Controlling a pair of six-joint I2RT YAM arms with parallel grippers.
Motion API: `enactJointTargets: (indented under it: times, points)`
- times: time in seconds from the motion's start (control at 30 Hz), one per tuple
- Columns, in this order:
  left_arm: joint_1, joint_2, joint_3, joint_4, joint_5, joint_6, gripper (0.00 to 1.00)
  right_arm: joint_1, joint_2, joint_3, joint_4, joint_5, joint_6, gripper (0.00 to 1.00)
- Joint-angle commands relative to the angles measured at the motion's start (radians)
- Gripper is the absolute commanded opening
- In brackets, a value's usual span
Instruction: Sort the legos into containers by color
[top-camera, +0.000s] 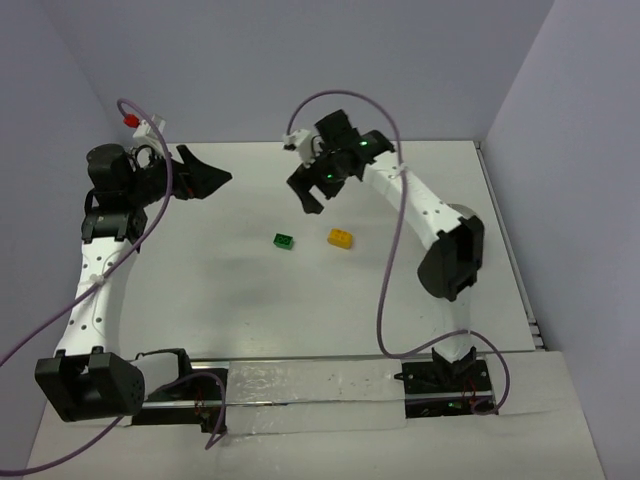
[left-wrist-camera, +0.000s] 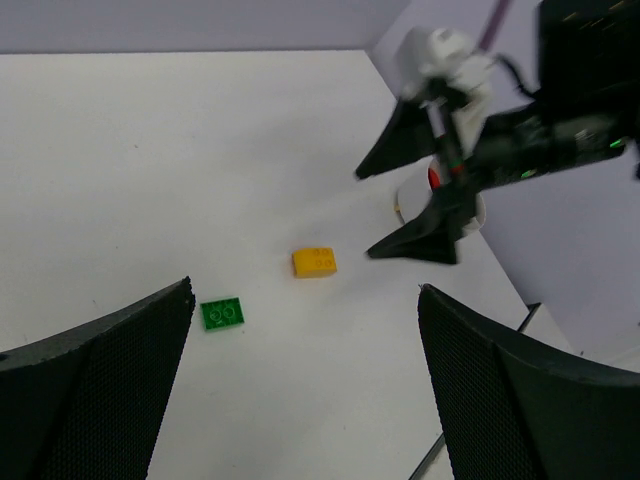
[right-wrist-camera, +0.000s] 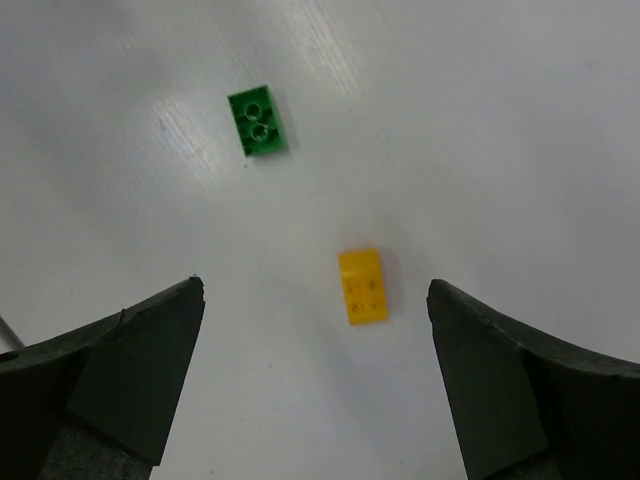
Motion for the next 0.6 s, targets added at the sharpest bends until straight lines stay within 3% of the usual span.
enactJointTargets:
  times: [0.0, 0.23, 0.57]
  points:
    - [0.037, -0.034, 0.022, 0.08, 0.065, -0.045, 0.99, 0.104, 0.151, 0.099, 0.02, 0.065, 0.035, 0.98]
    - [0.05, -0.037, 0.014, 0.083, 0.067, -0.035, 0.99, 0.203, 0.406, 0.331, -0.004, 0.113, 0.042, 0.94]
    - [0.052, -0.031, -0.001, 0.106, 0.074, -0.04, 0.99, 0.239, 0.528, 0.331, 0.049, 0.186, 0.057, 0.91]
